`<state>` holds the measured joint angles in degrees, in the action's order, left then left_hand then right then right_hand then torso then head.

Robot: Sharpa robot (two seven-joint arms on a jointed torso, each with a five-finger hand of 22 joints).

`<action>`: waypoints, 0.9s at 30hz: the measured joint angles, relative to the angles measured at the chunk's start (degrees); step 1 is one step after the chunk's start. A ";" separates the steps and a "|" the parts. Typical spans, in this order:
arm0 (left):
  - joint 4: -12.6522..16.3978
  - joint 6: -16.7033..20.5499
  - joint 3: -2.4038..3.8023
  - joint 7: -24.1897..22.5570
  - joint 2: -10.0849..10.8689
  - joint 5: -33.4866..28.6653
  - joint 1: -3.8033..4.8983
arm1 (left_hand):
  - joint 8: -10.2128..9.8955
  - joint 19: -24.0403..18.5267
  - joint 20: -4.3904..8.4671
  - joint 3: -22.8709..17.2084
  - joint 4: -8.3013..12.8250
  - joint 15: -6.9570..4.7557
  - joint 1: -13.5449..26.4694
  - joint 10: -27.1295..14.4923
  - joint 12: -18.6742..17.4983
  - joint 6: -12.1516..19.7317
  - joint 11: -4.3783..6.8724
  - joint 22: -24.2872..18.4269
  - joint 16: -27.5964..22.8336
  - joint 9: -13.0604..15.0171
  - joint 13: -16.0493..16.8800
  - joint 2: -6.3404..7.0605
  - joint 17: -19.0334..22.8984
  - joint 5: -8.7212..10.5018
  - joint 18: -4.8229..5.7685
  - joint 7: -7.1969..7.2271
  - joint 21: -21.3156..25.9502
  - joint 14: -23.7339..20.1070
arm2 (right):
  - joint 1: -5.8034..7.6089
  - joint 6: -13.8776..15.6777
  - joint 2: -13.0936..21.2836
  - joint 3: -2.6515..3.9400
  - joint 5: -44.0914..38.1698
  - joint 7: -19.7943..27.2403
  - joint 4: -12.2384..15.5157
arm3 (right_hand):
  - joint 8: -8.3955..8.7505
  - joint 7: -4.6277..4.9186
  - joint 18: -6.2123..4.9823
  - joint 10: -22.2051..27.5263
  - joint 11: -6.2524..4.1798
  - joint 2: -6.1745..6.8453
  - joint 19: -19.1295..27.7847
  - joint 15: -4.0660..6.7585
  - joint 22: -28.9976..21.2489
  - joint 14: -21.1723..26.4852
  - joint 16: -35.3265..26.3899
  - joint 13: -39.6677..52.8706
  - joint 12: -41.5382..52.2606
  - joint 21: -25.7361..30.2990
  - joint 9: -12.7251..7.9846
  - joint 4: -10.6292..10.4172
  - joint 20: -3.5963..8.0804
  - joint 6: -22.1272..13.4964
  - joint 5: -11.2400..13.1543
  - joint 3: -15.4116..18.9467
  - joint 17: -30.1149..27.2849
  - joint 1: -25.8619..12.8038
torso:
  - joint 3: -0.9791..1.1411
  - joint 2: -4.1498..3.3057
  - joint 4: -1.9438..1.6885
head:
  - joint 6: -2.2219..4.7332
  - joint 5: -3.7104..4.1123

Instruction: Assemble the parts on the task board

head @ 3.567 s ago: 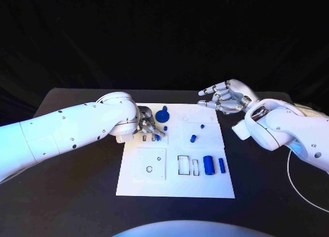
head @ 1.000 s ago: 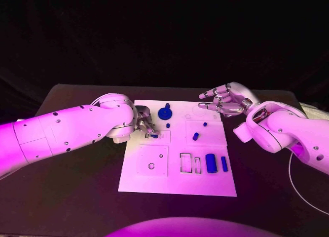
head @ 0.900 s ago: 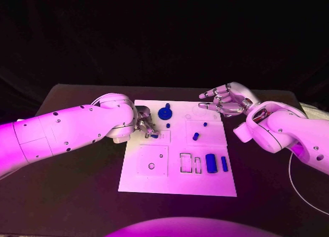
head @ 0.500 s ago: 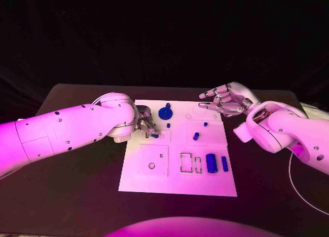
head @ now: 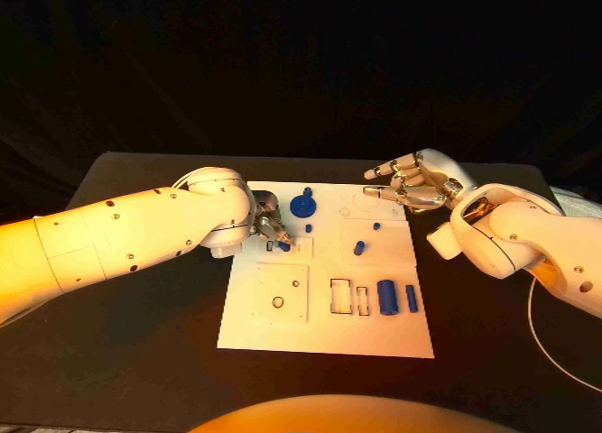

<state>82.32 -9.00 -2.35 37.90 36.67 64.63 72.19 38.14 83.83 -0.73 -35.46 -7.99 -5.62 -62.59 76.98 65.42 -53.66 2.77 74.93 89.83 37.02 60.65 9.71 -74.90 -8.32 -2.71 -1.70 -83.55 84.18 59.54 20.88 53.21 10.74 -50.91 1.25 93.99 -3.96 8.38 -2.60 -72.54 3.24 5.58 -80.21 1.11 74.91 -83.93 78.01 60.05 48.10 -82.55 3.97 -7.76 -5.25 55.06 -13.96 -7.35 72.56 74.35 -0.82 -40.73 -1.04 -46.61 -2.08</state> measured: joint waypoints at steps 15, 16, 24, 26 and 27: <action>-0.64 -0.66 -0.11 0.00 -0.69 -0.21 -0.14 | -0.44 0.21 0.21 6.05 -1.31 -0.22 2.08 0.75 0.48 -2.34 0.33 -0.01 0.00 -0.30 0.65 -0.27 0.00 -0.06 0.00 1.12 -0.54 -0.20 | -0.01 0.00 -0.09 0.00 0.01 -0.05 0.04 | 0.00 0.00 0.00 0.00 0.00 0.00 0.00 0.00 0.00 0.00 0.00 0.00 0.00 0.00 0.00 0.00 0.00 0.00 0.00 0.00 0.01 0.00 | -0.01 0.00 -0.04 | -0.19 0.00; -0.68 -0.66 -0.11 0.00 -0.71 -0.22 -0.14 | -0.45 0.21 0.21 6.28 -1.35 -0.22 2.08 0.75 0.48 -2.58 0.33 -0.01 0.00 -0.30 0.67 -0.28 0.00 -0.06 0.00 1.12 -0.54 -0.20 | -0.01 0.00 -0.09 0.00 0.01 -0.06 0.04 | 0.00 0.00 0.00 0.00 0.00 0.00 0.00 0.00 0.03 0.00 0.00 0.00 0.00 0.00 0.00 0.00 0.00 0.00 0.00 0.00 0.01 0.00 | -0.01 0.00 -0.04 | -0.20 0.00; -1.19 -0.67 -0.11 0.00 -0.88 -0.33 -0.17 | -0.77 0.21 0.21 10.88 -3.26 -0.22 4.27 1.08 0.48 -3.25 0.37 -0.01 0.00 -0.45 0.83 -0.34 -0.04 -0.07 0.01 1.01 -0.77 -0.21 | -0.01 0.01 -0.08 0.00 0.02 -0.16 0.08 | 0.00 0.00 0.00 0.00 0.00 0.00 0.00 0.00 0.04 0.00 0.00 0.00 0.00 0.00 0.00 0.00 0.00 0.00 0.00 0.00 0.01 0.00 | -0.01 0.01 -0.04 | -0.15 0.04; -1.34 -0.67 -0.09 -0.02 -0.88 -0.39 -0.19 | -0.78 0.21 0.21 12.62 -3.83 -0.22 4.78 1.14 0.48 -3.26 0.32 -0.01 0.00 -0.45 0.72 -0.36 -0.04 -0.07 0.00 1.01 -0.77 -0.21 | -0.01 0.01 -0.07 0.00 0.02 -0.18 0.09 | 0.00 0.00 0.00 0.00 0.00 0.00 0.00 0.00 0.04 0.00 0.00 -0.01 0.00 0.00 0.00 0.01 0.00 0.00 0.00 -0.01 0.01 0.00 | -0.01 0.01 -0.04 | -0.15 0.04; -1.38 -0.67 -0.07 -0.04 -0.87 -0.42 -0.20 | -1.01 0.21 0.21 13.70 -4.15 -0.22 4.89 1.14 0.48 -3.40 0.32 -0.01 0.00 -0.46 0.58 -0.33 -0.04 -0.07 0.00 1.15 -0.77 -0.21 | -0.01 0.02 -0.06 0.00 0.02 -0.18 0.09 | 0.00 0.00 0.00 0.00 0.00 0.00 0.00 0.00 0.04 0.00 0.00 0.00 0.00 0.00 0.00 0.00 0.00 0.00 0.00 -0.01 0.01 0.00 | -0.01 0.01 -0.04 | -0.12 0.06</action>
<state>80.94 -9.67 -2.42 37.87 35.79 64.21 71.98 37.13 84.04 -0.52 -21.76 -12.14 -5.84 -57.71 78.13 65.90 -57.06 3.09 74.92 89.83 36.57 61.23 9.38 -74.95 -8.39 -2.71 -0.54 -84.32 83.97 59.53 20.90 53.15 10.73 -50.89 1.07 94.09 -3.96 8.38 -2.60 -72.54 3.24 5.58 -80.21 1.11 74.94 -83.93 78.01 60.04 48.09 -82.55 3.97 -7.75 -5.25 55.05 -13.96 -7.36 72.57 74.35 -0.83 -40.72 -1.08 -46.74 -2.02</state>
